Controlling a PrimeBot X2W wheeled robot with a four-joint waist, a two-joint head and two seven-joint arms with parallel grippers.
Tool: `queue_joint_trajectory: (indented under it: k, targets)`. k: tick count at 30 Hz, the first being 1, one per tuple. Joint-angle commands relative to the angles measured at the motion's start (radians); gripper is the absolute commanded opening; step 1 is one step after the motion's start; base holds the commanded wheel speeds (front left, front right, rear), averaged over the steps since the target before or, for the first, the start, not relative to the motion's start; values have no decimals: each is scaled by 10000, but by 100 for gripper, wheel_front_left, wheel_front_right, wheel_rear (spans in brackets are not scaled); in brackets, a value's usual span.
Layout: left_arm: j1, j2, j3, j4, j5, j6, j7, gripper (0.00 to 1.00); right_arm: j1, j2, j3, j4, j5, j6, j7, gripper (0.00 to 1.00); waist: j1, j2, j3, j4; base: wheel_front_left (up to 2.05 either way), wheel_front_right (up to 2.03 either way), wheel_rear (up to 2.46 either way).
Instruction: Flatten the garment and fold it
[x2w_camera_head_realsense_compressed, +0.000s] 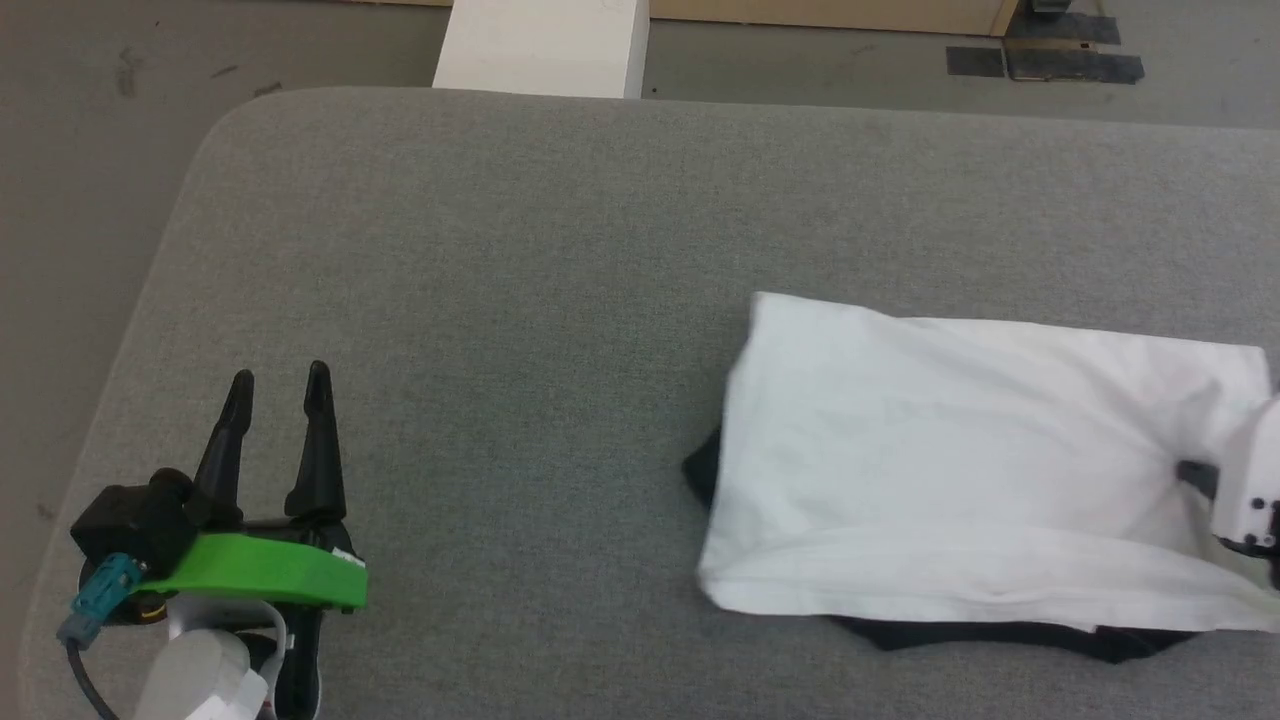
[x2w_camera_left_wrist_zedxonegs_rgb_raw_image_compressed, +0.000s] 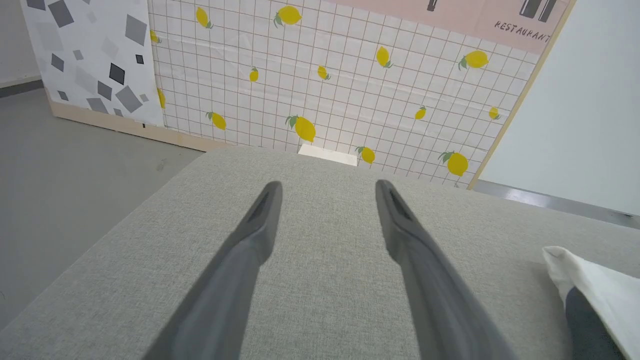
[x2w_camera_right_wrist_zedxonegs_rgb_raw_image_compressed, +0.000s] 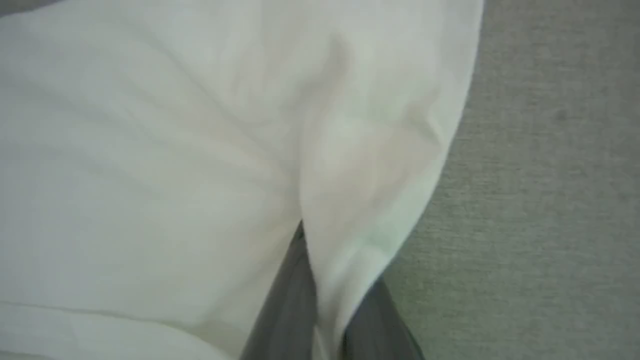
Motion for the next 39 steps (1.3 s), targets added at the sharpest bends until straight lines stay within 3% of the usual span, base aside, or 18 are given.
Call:
queue_joint_trajectory:
  k: [1,5,10,19,25,31,39]
  targets:
    - [69,-40,-6,77,90,-70,-47,100,-113,-113,-276,260,-499,-25,-28,0,-1,0,-67,-7,0,0,0]
    - [123,-41,3,196,116,-72,-47,100,-357,-26,-624,232,-1528,-25,73,0,-1,0,-198,-53,0,0,0]
    - [250,-27,27,359,122,-73,-47,100,-457,-255,146,-739,-2257,-25,987,0,-1,0,-425,-139,0,0,0]
    - [439,-65,48,627,51,-74,-47,100,-302,-405,1654,-4229,-1307,-25,3802,0,-1,0,-915,-250,0,0,0]
    - [393,-100,-36,711,-8,-74,-47,100,-265,4,2547,-5998,-786,-25,4565,0,-1,0,-979,-174,0,0,0]
    - [334,-111,-176,718,-86,-75,-47,100,-540,872,3418,-5832,-704,-25,4399,0,-1,0,-874,72,0,0,0]
    - [118,-133,-508,733,-205,-76,-47,100,-1095,1969,4181,-3909,-1098,-25,3274,0,-1,0,-432,576,0,0,0]
